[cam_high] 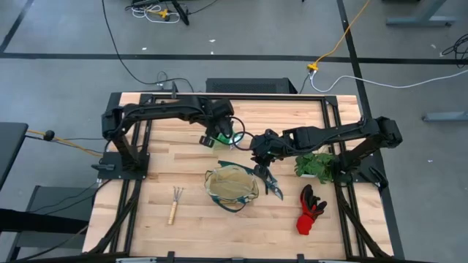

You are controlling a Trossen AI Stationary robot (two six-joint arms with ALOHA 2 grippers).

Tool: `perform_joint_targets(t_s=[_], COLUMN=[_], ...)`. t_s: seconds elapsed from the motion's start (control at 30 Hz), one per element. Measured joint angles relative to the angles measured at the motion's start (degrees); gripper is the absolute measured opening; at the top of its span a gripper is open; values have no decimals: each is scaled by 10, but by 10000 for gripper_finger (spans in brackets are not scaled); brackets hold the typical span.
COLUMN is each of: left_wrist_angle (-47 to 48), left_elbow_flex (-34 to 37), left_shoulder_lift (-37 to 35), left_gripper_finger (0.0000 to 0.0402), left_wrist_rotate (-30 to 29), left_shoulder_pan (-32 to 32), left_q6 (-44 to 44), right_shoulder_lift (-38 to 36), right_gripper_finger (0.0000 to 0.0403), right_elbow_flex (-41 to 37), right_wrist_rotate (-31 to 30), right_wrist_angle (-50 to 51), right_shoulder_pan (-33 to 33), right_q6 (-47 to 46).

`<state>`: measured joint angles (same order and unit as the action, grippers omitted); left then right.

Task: Pick & Place Garden tools in Gardening bag
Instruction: Put the green spray bottle into the gardening bag

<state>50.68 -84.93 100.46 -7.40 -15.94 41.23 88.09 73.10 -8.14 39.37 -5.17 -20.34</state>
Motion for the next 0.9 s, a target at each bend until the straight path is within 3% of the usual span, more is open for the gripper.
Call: perform_joint_targets(t_s=[0.33,0.9], left_wrist_angle=[-4,-45], left_elbow_flex=[0,0], left_shoulder_lift=[47,83], left_gripper_finger=[122,125], left_wrist_rotate=[35,31], left_shoulder_pan=[-6,8], left_q6=[6,-7], right_shoulder_lift=[0,0], right_gripper_finger=[87,87], right_elbow_flex=[0,0], right_wrist_rotate=[0,-15], right_wrist_angle=[6,3], right_shoulder_pan=[0,0], right_q6=[0,-2])
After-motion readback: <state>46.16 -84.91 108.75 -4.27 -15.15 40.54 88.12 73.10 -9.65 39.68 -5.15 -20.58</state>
